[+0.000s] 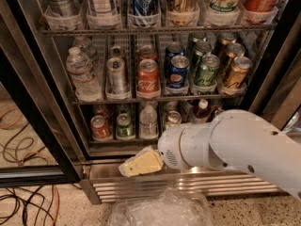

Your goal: Pick water bottle from bottom shelf of fridge

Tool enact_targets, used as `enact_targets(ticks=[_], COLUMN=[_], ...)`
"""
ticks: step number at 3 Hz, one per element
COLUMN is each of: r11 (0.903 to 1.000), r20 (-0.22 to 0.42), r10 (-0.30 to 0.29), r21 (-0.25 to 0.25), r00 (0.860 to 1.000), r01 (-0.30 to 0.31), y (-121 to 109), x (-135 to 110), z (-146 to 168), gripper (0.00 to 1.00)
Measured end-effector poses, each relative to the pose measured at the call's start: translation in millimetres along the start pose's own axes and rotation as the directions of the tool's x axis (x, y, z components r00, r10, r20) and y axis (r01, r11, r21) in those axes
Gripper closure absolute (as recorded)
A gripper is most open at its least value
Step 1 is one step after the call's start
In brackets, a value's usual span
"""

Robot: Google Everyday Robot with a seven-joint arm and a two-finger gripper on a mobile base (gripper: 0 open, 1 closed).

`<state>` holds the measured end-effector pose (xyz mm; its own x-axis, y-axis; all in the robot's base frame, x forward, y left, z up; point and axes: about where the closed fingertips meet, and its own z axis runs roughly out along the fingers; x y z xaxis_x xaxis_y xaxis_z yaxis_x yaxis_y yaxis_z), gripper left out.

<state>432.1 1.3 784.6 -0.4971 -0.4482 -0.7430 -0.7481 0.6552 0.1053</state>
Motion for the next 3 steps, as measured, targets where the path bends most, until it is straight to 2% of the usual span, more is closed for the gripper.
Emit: enact_targets(ticks=[1, 2, 3], r11=[0.9993, 0.9919, 0.9796], r20=[0.040, 0.088, 0.098], r10=[0.036, 0.127, 0.192], r21=[-0.011, -0.015, 0.042], r00=[0.999, 0.988, 0.977], r01=[-0.036, -0.126, -0.196], y=[7.2, 18.8, 23.9], x=[1.7, 12.4, 31.9], z=[21.4, 58.7, 82.7], gripper=[0.00, 0.00, 0.00])
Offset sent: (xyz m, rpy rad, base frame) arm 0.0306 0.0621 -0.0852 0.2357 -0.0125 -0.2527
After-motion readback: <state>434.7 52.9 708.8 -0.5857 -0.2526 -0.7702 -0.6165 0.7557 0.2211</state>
